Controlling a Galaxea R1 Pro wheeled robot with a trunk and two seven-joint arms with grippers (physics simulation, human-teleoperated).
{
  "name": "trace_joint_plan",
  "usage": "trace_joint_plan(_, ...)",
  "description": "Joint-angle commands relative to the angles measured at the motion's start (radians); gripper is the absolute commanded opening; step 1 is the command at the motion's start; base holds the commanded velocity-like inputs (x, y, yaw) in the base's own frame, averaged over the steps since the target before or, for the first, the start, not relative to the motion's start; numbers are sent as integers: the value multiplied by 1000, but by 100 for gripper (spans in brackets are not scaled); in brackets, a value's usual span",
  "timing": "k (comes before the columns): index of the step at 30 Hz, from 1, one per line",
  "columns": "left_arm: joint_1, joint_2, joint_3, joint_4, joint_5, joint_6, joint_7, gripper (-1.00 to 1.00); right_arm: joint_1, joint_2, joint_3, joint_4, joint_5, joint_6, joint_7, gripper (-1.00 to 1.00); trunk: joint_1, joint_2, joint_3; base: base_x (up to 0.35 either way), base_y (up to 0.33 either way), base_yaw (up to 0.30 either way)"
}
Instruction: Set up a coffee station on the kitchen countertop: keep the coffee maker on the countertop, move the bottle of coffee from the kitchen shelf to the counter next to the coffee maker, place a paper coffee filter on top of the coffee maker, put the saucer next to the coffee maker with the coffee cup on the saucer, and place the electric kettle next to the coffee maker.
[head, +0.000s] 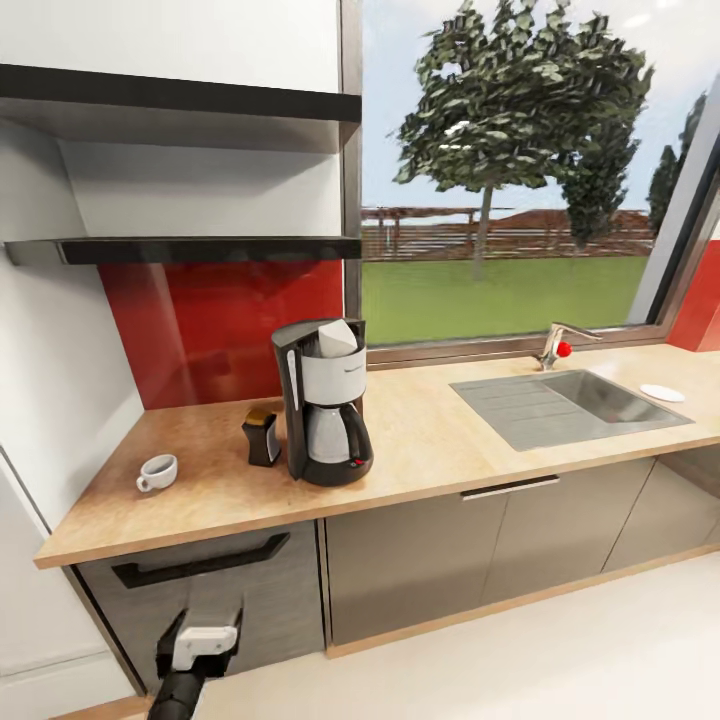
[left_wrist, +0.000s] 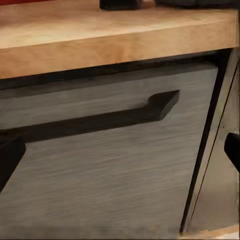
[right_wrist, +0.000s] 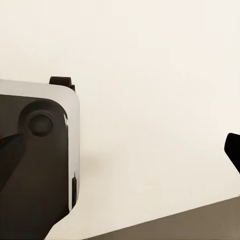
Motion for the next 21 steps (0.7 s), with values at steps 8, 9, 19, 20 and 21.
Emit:
trace_joint_plan(8, 183, 10, -2, 184, -24, 0, 3, 100, -1, 61, -10, -76, 7, -20, 4, 100, 0, -2, -2, 0, 0, 0)
trace_joint_plan(9, 186, 10, -1, 221, -25, 2, 5, 100, -1, 65, -10, -79, 7, -20, 4, 100, 0, -2, -2, 0, 0, 0)
trace_joint_plan(19, 183, 17, 10, 413, -23, 341, 12, 100, -1, 76, -108, -78, 5, -25, 7, 100, 0, -2, -2, 0, 0, 0)
trace_joint_plan(20, 183, 19, 10, 425, -23, 403, 12, 100, -1, 78, -130, -77, 5, -27, 7, 100, 0, -2, -2, 0, 0, 0)
trace_joint_plan(21, 182, 20, 10, 439, -23, 456, 14, 100, -1, 82, -144, -76, 5, -29, 7, 100, 0, -2, -2, 0, 0, 0)
